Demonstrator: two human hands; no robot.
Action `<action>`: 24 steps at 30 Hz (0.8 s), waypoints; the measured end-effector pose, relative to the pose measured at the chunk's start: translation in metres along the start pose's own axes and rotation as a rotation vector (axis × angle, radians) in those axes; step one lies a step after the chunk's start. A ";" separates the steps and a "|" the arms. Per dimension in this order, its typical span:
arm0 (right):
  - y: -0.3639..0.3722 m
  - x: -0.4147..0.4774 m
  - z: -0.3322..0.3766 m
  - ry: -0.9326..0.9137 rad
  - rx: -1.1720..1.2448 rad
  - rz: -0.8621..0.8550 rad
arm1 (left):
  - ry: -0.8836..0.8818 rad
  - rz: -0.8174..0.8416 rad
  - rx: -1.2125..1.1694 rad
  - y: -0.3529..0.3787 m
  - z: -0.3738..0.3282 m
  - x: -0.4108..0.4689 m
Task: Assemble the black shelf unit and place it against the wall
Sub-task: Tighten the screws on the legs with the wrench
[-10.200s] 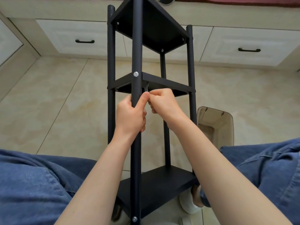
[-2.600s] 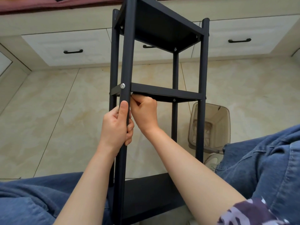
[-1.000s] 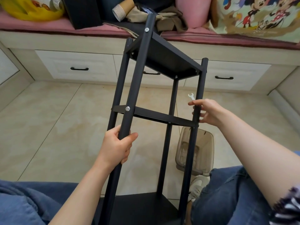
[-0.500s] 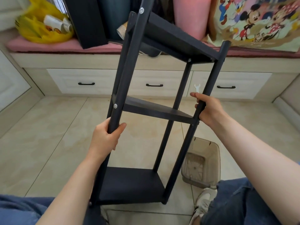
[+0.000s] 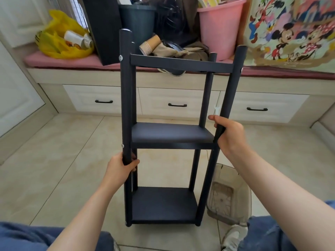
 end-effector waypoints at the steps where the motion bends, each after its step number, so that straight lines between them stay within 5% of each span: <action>1: 0.002 -0.001 0.000 -0.008 0.005 -0.003 | -0.002 -0.002 0.022 -0.002 -0.001 0.002; 6: 0.014 -0.004 -0.002 -0.034 -0.006 -0.005 | -0.071 0.050 0.013 0.000 0.000 0.010; 12: 0.017 -0.008 -0.005 -0.036 -0.014 -0.049 | -0.073 -0.072 0.024 -0.020 -0.011 0.021; 24: 0.013 -0.015 0.001 -0.080 -0.039 0.048 | 0.083 -0.136 -0.449 -0.056 -0.109 0.063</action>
Point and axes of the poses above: each hand's wrist, its own x-axis towards the middle knuckle, its own y-axis out of the palm, z = x × y, the point moved 10 cm from there along x, towards the middle knuckle, and after that the axes turned 10 degrees about -z, right-handed, at the moved point
